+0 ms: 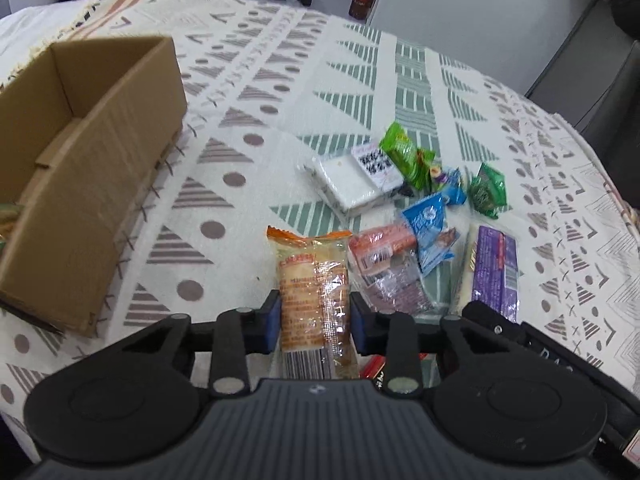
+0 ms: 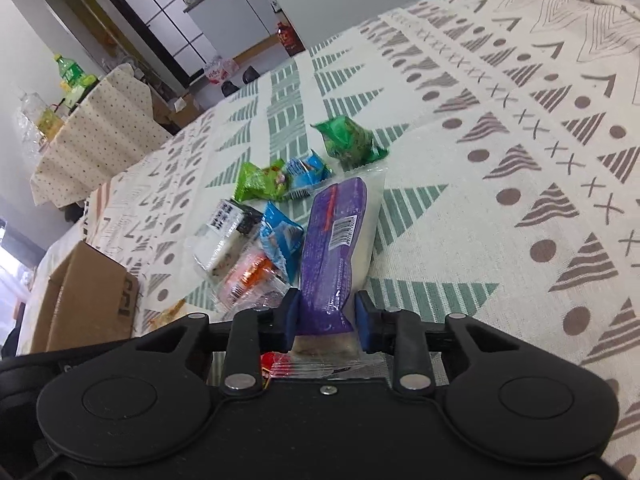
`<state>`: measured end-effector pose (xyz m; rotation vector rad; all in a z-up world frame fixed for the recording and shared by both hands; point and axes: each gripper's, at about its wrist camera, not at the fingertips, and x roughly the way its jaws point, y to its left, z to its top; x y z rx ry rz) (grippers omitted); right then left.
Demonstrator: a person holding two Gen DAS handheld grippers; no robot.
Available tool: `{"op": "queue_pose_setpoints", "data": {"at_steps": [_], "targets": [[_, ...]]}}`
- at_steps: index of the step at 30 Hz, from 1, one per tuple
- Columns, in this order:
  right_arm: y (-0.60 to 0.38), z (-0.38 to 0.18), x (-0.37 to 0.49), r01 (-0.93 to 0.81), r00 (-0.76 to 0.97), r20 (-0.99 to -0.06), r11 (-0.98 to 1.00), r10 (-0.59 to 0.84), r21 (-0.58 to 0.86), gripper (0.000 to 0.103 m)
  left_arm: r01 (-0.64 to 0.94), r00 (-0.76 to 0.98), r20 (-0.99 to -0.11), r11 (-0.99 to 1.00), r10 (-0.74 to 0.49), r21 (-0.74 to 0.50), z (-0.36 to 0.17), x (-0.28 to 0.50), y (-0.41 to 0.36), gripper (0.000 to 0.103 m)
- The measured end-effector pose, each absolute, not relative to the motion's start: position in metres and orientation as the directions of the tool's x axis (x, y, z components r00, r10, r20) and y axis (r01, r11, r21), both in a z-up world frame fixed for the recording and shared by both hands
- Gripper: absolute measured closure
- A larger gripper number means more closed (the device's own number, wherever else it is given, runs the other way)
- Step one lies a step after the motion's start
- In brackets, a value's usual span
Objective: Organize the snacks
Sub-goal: 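Grasp the orange-wrapped bread roll with left tool while right tool grasps purple bar, then carry both snacks into the cardboard box and open both tools to release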
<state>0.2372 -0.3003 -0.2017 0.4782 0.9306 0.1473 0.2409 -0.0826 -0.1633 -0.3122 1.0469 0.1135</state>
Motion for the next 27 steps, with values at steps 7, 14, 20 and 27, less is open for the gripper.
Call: {"op": "queue_pose_setpoints", "data": {"at_steps": [7,14,20,27], "targets": [[-0.299,-0.182,0.230,0.055,0.638,-0.685,0.868,0.350,0.494,0.075,-0.234,0.545,-0.837,0.947,-0.058,-0.218,-0.136,0.226,-0.072,0.069],[-0.285,-0.160,0.223,-0.006,0.662,-0.639,0.855,0.392,0.518,0.075,-0.240,0.581,-0.813,0.947,-0.037,-0.215,-0.115,0.214,-0.054,0.069],[-0.271,-0.145,0.219,-0.052,0.676,-0.602,0.842,0.425,0.537,0.075,-0.248,0.614,-0.789,0.943,-0.023,-0.221,-0.096,0.206,-0.039,0.069],[-0.255,-0.131,0.214,-0.093,0.695,-0.566,0.836,0.444,0.541,0.075,-0.268,0.639,-0.769,0.936,-0.004,-0.227,-0.081,0.196,-0.019,0.069]]}}
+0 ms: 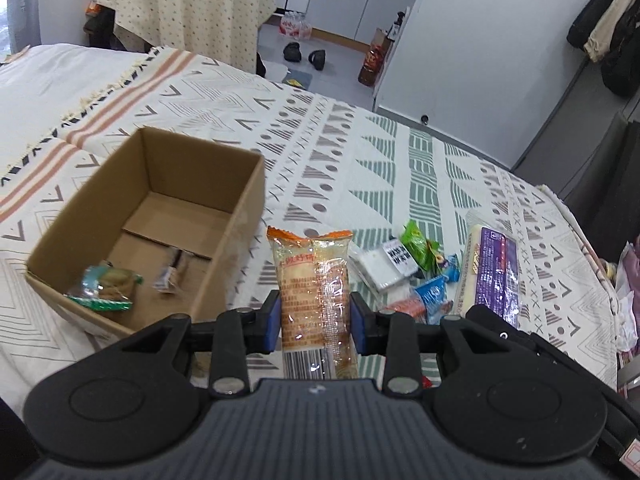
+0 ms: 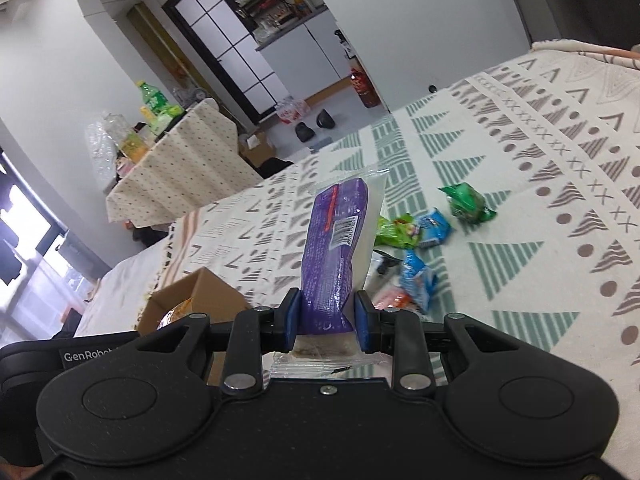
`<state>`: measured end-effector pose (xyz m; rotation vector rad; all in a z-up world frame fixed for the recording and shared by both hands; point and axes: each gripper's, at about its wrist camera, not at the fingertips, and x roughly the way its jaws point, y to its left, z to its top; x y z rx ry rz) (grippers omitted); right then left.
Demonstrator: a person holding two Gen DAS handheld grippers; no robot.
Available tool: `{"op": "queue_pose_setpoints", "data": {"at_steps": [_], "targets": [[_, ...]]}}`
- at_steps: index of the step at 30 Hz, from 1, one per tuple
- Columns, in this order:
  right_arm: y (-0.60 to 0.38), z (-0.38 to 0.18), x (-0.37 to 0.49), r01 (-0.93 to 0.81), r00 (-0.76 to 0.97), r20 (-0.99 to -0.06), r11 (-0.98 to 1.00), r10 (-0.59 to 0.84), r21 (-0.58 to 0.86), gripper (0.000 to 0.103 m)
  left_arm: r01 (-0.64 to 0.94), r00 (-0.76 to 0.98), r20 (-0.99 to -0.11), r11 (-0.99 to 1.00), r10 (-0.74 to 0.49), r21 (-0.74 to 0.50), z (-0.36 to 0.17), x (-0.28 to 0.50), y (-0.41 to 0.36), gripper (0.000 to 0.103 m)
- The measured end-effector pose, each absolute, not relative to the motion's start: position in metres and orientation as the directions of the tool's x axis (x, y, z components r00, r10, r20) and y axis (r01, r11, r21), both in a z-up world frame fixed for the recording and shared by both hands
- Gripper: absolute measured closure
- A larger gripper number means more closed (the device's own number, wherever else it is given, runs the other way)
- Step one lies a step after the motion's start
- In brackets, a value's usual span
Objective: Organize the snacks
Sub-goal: 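Carry both snacks into the cardboard box and open both tools to release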
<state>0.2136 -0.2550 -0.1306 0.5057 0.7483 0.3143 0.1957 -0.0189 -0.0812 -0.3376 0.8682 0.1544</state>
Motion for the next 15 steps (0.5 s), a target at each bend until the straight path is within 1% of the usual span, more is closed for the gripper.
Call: {"op": "queue_pose_setpoints", "data": {"at_steps": [10,15], "targets": [[-0.228,-0.124,0.211,-0.140,0.698,-0.537,0.826,0.473,0.546,0.075,-0.318,0.666,-0.745,0.918,0.039,-0.236,-0.070,0.186,0.016,0.069],[-0.216,-0.120,0.206,-0.164,0.711,-0.506,0.814,0.489,0.557,0.075,-0.348,0.668,-0.742,0.907,0.062,-0.238,-0.068,0.184,0.034,0.069]]}}
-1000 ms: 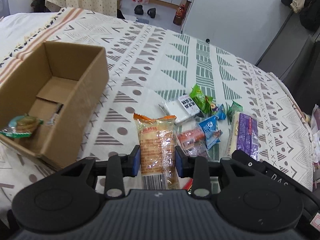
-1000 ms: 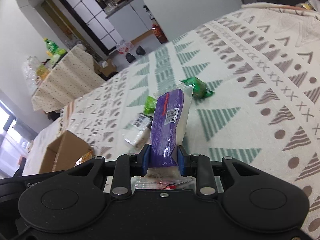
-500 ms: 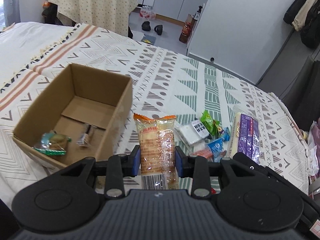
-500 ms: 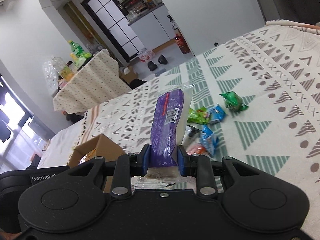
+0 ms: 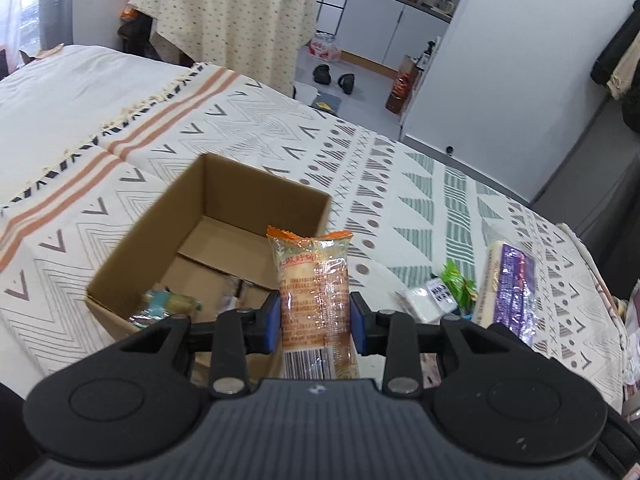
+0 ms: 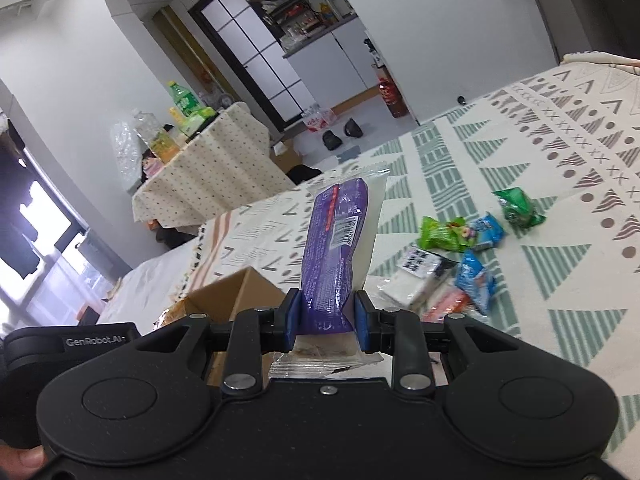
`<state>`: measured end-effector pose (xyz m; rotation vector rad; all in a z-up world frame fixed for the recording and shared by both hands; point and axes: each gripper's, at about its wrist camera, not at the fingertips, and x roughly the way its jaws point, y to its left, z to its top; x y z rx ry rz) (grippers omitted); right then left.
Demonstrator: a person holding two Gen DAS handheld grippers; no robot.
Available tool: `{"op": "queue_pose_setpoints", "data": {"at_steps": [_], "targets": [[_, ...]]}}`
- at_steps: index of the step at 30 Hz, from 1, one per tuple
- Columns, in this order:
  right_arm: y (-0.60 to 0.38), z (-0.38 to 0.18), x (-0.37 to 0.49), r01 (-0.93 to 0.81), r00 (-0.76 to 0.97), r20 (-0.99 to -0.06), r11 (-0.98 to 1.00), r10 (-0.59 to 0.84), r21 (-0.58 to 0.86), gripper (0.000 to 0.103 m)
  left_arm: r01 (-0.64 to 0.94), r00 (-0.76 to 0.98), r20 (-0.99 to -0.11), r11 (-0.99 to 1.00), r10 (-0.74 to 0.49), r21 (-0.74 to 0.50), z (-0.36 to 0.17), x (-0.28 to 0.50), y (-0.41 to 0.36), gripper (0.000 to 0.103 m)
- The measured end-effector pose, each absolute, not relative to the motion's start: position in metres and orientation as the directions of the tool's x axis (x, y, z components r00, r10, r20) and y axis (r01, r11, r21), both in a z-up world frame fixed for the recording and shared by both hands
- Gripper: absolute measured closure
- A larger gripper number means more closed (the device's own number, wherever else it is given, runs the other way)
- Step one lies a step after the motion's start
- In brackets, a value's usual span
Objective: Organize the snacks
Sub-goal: 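Carry both snacks into the cardboard box and open both tools to release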
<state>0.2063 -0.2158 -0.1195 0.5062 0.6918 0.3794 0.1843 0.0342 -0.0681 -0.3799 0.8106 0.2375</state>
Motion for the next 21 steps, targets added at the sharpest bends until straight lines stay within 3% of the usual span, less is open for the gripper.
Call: {"op": "queue_pose_setpoints", "data": {"at_steps": [17,21], "targets": [[-0.151,-0.115,0.215,-0.252,0.667,-0.491,0.790,0.560,0.559,0.075,-0.444,0.657,-0.750,0.844,0.079,-0.300,-0.080,0.192,0.100,0.069],[-0.139,-0.115,0.217,-0.271,0.656,-0.494,0.789,0.571,0.552,0.075,-0.453,0.636,-0.769,0.839,0.068,-0.300,-0.088,0.197,0.109,0.054]]}}
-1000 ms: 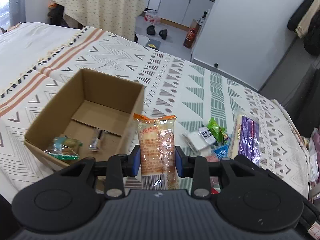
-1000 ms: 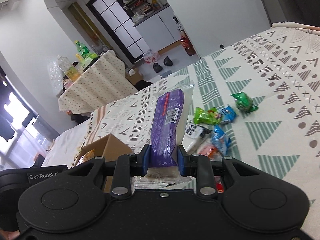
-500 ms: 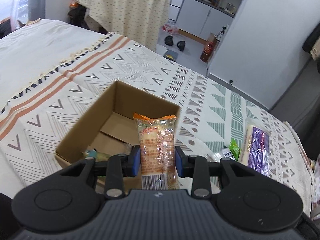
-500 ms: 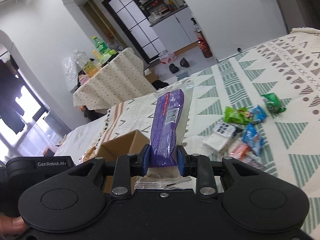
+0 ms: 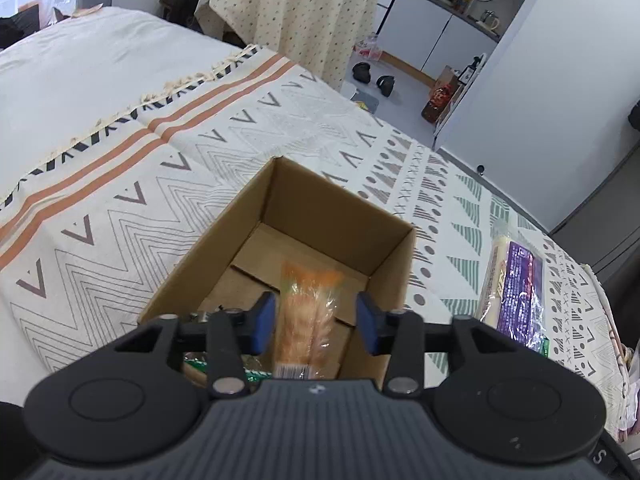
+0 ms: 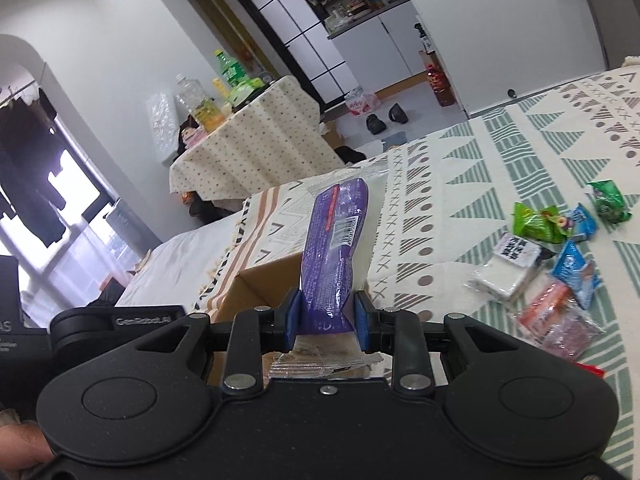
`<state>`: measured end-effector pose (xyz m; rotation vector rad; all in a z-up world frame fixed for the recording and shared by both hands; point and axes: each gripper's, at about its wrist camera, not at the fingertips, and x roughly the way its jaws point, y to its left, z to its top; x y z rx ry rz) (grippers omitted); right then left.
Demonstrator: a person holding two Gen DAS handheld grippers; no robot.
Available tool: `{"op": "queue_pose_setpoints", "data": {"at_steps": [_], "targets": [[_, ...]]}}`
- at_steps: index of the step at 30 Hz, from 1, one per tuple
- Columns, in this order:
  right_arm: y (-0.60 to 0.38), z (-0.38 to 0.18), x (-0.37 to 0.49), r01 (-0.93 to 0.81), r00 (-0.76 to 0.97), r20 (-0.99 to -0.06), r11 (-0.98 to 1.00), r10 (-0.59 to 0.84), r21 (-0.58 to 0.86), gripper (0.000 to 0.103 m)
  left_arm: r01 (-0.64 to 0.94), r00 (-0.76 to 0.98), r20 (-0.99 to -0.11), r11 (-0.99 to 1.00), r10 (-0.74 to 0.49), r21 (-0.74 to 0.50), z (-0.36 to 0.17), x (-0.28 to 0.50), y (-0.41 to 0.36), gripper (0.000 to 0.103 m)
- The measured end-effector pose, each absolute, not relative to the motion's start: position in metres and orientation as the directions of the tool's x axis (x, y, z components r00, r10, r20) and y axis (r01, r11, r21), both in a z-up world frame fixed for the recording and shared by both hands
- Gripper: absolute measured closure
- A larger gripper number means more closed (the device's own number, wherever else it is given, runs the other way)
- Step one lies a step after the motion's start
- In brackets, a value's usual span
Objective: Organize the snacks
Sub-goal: 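Carry both snacks into the cardboard box and open both tools to release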
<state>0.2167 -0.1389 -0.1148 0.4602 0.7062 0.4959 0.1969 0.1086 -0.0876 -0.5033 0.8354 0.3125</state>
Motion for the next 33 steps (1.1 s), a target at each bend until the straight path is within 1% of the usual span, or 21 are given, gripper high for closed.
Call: {"op": "queue_pose_setpoints", "data": {"at_steps": [4,6,12,16,20,21,24,31,33], "targets": [[-0.128,-0.116,0.217,-0.287,0.641,-0.502,0.788,0.581,0.545,0.075,-0.471,0.630,-0.772,0.830,0.079,-0.300,-0.089,0.197,0.118,0.044],[-0.122,-0.116,0.217,-0.296,0.632,-0.504,0.785,0.589,0.545,0.075,-0.486,0.624,-0.776,0.823,0.092,-0.293,-0.089,0.196,0.123,0.035],[-0.101,-0.116,0.213,-0.354,0.596,-0.499,0.764,0.629,0.539,0.074,-0.506,0.618,-0.777,0.817,0.121,-0.275,-0.086,0.192,0.131,0.023],[-0.094,-0.117,0.208,-0.362,0.581,-0.520,0.772,0.626,0.523,0.068,-0.526,0.601,-0.788,0.809,0.136,-0.262,-0.086,0.188,0.136,0.020],[-0.102,-0.113,0.207,-0.330,0.597,-0.536,0.792,0.597,0.513,0.068,-0.526,0.594,-0.792,0.812,0.139,-0.252,-0.084,0.185,0.135,0.019],[-0.106,-0.114,0.207,-0.320,0.600,-0.541,0.797,0.589,0.512,0.067,-0.526,0.591,-0.794,0.814,0.140,-0.248,-0.084,0.185,0.134,0.017],[-0.120,-0.113,0.206,-0.286,0.614,-0.557,0.816,0.559,0.503,0.062,-0.521,0.588,-0.795,0.822,0.150,-0.230,-0.081,0.184,0.130,0.012],[-0.149,-0.112,0.204,-0.246,0.636,-0.582,0.848,0.506,0.468,0.047,-0.483,0.583,-0.801,0.851,0.136,-0.207,-0.077,0.183,0.110,0.010],[-0.158,-0.111,0.204,-0.235,0.642,-0.586,0.855,0.494,0.463,0.045,-0.470,0.584,-0.801,0.859,0.128,-0.205,-0.077,0.184,0.104,0.007]]}}
